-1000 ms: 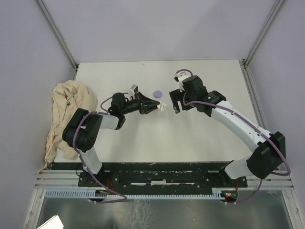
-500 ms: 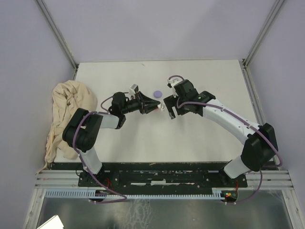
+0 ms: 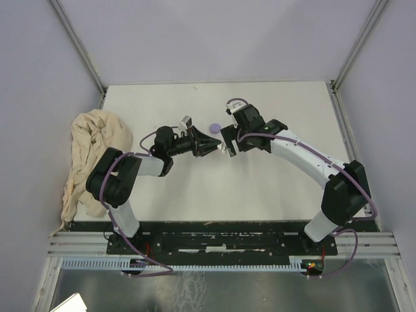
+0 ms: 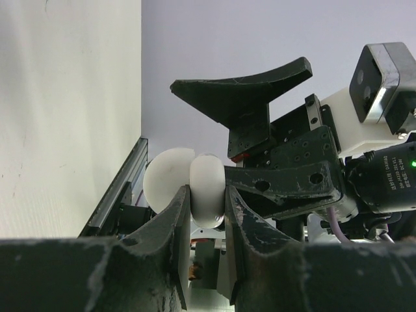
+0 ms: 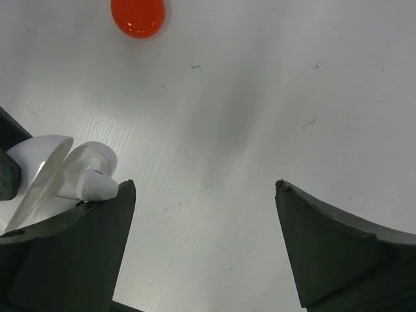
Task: Insert the wireless bluetooth earbuds into the charging case
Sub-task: Adjust the earbud at the center of the board.
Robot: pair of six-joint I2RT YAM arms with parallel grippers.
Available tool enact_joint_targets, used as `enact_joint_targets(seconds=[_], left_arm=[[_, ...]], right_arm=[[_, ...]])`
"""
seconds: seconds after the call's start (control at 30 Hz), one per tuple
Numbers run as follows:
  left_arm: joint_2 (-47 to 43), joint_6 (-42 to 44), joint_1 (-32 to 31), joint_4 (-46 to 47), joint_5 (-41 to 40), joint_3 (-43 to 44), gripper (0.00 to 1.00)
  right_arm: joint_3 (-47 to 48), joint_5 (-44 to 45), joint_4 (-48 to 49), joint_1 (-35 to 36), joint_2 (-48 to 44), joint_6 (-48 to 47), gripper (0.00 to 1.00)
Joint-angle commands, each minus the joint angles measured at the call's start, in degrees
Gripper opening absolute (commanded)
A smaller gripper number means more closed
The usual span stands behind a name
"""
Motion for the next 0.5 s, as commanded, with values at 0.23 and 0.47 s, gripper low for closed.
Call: enact_joint_targets(seconds=[0.23,0.47], left_arm=[[-3.1,2.7,-0.9,1.5,1.4,-0.2,0.03],[-0.2,-1.0,-0.9,3.0,-6.5,1.5,0.03]], right_arm=[[4.3,5.0,4.3,-0.6,2.2,1.7,0.97],[-10.7,8.4,18.6,-1.4,-5.3,8.8,1.0]])
